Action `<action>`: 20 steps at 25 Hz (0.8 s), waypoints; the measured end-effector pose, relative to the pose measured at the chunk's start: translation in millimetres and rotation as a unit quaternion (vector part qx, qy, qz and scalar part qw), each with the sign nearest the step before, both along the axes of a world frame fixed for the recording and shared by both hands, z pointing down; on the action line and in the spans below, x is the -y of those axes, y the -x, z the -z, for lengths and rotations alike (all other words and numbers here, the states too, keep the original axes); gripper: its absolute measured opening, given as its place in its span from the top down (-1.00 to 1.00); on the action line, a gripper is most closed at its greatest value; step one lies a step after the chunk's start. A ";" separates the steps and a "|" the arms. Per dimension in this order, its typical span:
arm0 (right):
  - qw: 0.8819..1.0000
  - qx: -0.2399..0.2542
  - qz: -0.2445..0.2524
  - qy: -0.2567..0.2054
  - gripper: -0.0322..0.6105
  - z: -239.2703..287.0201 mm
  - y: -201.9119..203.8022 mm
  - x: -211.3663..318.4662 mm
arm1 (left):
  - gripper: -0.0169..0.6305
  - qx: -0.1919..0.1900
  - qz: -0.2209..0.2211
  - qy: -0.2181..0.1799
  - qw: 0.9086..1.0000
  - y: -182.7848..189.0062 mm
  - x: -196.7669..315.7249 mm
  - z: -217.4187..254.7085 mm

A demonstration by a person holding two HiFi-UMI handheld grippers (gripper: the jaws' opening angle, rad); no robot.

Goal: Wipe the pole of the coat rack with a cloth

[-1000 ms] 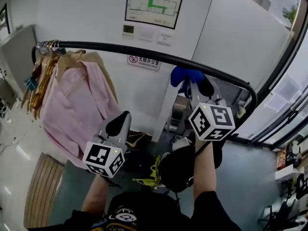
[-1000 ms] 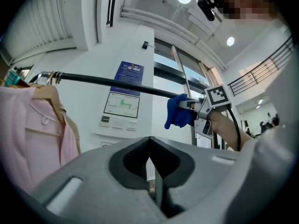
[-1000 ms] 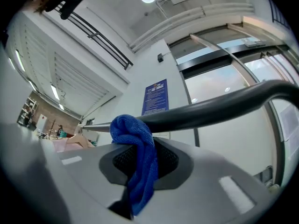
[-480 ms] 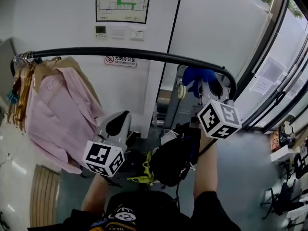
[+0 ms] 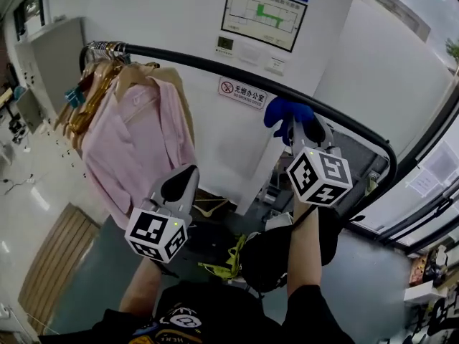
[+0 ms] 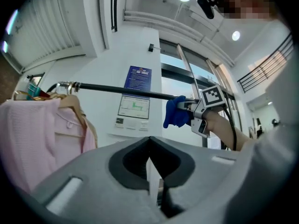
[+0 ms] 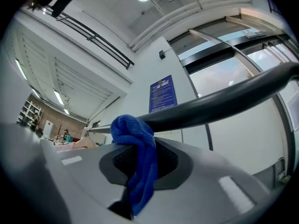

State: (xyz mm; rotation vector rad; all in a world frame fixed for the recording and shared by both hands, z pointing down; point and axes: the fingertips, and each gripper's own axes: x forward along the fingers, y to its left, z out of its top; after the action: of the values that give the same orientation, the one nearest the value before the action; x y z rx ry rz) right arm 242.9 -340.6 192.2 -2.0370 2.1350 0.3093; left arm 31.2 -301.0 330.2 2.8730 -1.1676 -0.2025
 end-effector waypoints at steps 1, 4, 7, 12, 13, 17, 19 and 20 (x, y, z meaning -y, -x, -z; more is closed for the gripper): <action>1.000 0.000 0.019 0.002 0.70 -0.9 16.3 13.0 | 0.93 0.000 0.023 0.000 1.000 16.4 2.2 -1.1; 0.998 0.000 0.054 0.010 0.70 -3.8 54.1 40.8 | 0.93 0.000 0.066 -0.001 0.998 52.1 2.5 -1.3; 0.997 -0.009 0.079 0.025 0.70 -6.0 92.3 67.1 | 0.93 -0.001 0.100 -0.002 0.995 83.3 -1.2 -0.6; 0.992 -0.017 0.117 0.045 0.70 -9.0 153.8 109.6 | 0.93 -0.007 0.152 0.004 0.988 130.9 -3.9 -6.9; 0.991 -0.017 0.124 0.048 0.70 -9.4 164.4 116.4 | 0.94 -0.008 0.160 0.005 0.987 137.3 -4.6 -7.8; 0.989 -0.008 0.135 0.052 0.70 -10.6 178.0 121.8 | 0.93 -0.010 0.163 0.009 0.986 143.9 -5.6 -10.4; 0.990 -0.005 0.135 0.048 0.69 -9.3 170.8 113.1 | 0.93 -0.011 0.152 0.011 0.988 140.1 -2.3 -12.2; 0.990 -0.004 0.132 0.046 0.69 -8.3 165.3 106.6 | 0.93 -0.012 0.143 0.013 0.990 136.7 0.3 -13.4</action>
State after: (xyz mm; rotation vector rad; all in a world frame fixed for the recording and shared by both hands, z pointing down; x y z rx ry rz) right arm 77.6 -447.2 200.5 -1.7669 2.4293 0.1840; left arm -105.5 -301.3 343.6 2.6608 -1.5614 -0.2245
